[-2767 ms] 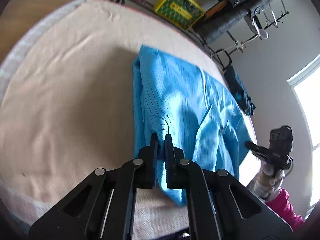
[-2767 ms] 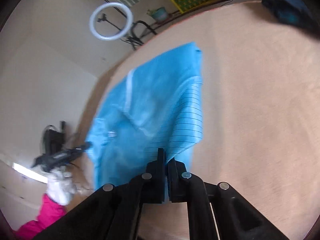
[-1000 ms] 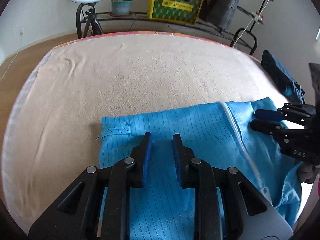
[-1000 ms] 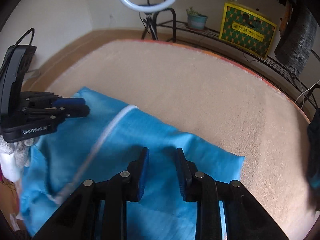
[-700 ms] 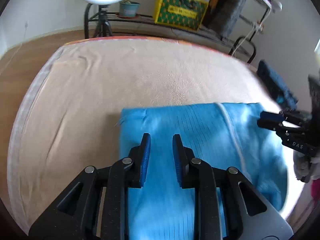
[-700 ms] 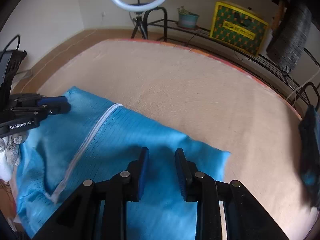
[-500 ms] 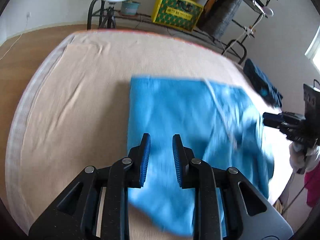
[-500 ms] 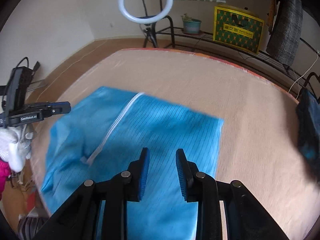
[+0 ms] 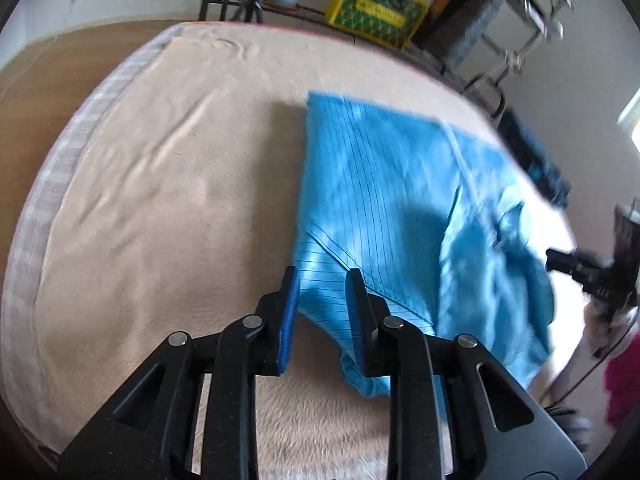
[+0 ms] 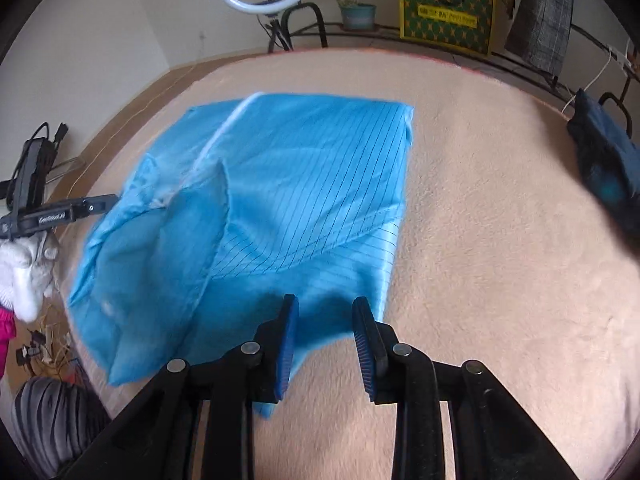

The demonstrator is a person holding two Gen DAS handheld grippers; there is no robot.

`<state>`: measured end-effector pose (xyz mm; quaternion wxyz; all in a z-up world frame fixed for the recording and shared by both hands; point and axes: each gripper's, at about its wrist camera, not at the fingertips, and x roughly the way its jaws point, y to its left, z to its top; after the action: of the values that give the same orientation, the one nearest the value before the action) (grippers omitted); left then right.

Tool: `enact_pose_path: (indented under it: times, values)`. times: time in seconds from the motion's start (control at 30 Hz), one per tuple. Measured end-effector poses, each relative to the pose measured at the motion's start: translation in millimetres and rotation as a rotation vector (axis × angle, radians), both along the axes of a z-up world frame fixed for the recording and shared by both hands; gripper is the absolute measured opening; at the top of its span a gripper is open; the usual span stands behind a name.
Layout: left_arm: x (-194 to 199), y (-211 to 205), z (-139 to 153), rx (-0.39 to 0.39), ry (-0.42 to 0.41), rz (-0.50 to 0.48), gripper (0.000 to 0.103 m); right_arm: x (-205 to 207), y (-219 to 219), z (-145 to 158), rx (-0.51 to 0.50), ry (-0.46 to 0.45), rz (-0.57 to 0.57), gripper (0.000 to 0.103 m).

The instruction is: Fold large clothes

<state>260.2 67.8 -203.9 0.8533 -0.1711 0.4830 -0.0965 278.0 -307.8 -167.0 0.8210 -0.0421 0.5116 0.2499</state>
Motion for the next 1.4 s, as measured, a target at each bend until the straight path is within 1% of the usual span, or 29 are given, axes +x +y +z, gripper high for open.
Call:
enact_pose_path:
  times: [0.03,0.07,0.1,0.13,0.17,0.23,0.3,0.33,0.37,0.4,0.47,0.6,0.63,0.73,0.77,0.8,0.87,0.9,0.93,1.0,1.07,1.13,1.2,1.23,1.27,1.3,1.4]
  values:
    - [-2.1,10.4,2.4,-0.055,0.001,0.020,0.056,-1.3,-8.0,6.9,0.039,-0.008,-0.016,0.047]
    - [-2.5,20.5,3.3,-0.124,0.006,0.042,0.062,-0.4,-18.1,13.0,0.085,-0.019,-0.046,0.066]
    - [-3.4,26.9,2.2,-0.179,0.015,0.057,0.065,0.1,-26.4,16.7,0.128,-0.026,-0.075,0.079]
    - [-1.1,34.4,-0.7,-0.245,0.038,0.070,0.065,2.3,-35.1,17.3,0.180,-0.014,-0.099,0.080]
    - [0.6,40.5,-5.5,-0.310,0.063,0.081,0.065,7.4,-43.9,13.4,0.252,0.040,-0.119,0.079]
    - [4.8,51.0,-18.3,-0.425,0.116,0.114,0.065,15.8,-57.7,-2.1,0.367,0.145,-0.160,0.074]
    - [6.8,52.8,-31.5,-0.513,0.163,0.114,0.065,19.6,-63.5,-15.2,0.420,0.205,-0.182,0.070]
    - [8.4,52.4,-37.1,-0.543,0.181,0.104,0.065,20.8,-64.3,-22.8,0.448,0.236,-0.185,0.068]
    - [9.4,49.8,-41.6,-0.564,0.195,0.088,0.065,20.9,-64.3,-31.2,0.478,0.272,-0.184,0.063]
    - [11.3,46.5,-45.4,-0.574,0.208,0.071,0.065,22.0,-63.1,-37.2,0.503,0.303,-0.180,0.060]
    - [15.6,41.7,-49.6,-0.582,0.213,0.050,0.065,21.5,-60.1,-50.5,0.560,0.359,-0.173,0.056]
    - [27.0,36.6,-52.4,-0.628,0.212,0.041,0.065,20.1,-48.7,-65.8,0.638,0.402,-0.183,0.054]
    - [29.9,34.4,-52.4,-0.633,0.210,0.038,0.065,20.0,-47.4,-67.9,0.659,0.407,-0.187,0.054]
    - [37.1,27.0,-49.8,-0.611,0.197,0.017,0.065,23.8,-39.3,-70.5,0.687,0.404,-0.194,0.052]
    - [41.5,24.8,-49.9,-0.613,0.194,0.017,0.065,24.3,-36.6,-71.3,0.688,0.400,-0.198,0.049]
    - [45.2,22.1,-51.2,-0.619,0.197,0.020,0.063,26.6,-34.8,-72.4,0.684,0.397,-0.201,0.046]
    - [49.8,18.8,-51.9,-0.624,0.188,0.033,0.062,30.9,-31.6,-74.5,0.687,0.387,-0.215,0.043]
    - [52.1,17.0,-51.9,-0.618,0.186,0.035,0.057,34.5,-29.0,-74.8,0.690,0.384,-0.226,0.040]
    - [53.7,14.7,-53.8,-0.605,0.193,0.039,0.048,36.1,-27.7,-75.6,0.694,0.385,-0.233,0.039]
    - [58.6,7.7,-54.2,-0.577,0.190,0.051,0.043,37.6,-25.2,-75.1,0.684,0.380,-0.243,0.037]
    - [61.3,2.1,-50.8,-0.522,0.179,0.053,0.036,38.7,-21.5,-72.0,0.662,0.368,-0.245,0.036]
    - [62.2,-6.2,-45.7,-0.444,0.164,0.051,0.023,41.2,-13.2,-68.0,0.620,0.357,-0.241,0.030]
    - [61.2,-14.0,-37.3,-0.395,0.125,0.038,0.013,42.2,-5.0,-62.1,0.551,0.332,-0.232,0.019]
    - [60.1,-16.7,-32.0,-0.369,0.104,0.030,0.009,43.0,-0.3,-57.4,0.517,0.315,-0.221,0.016]
    - [58.8,-21.0,-25.1,-0.345,0.078,0.020,0.008,43.6,4.0,-51.2,0.480,0.292,-0.207,0.011]
    - [57.9,-24.3,-20.0,-0.330,0.061,0.014,0.006,43.0,7.4,-45.0,0.451,0.272,-0.194,0.008]
    - [54.9,-35.0,-2.1,-0.278,0.012,-0.005,0.005,38.9,16.8,-21.0,0.354,0.191,-0.146,0.005]
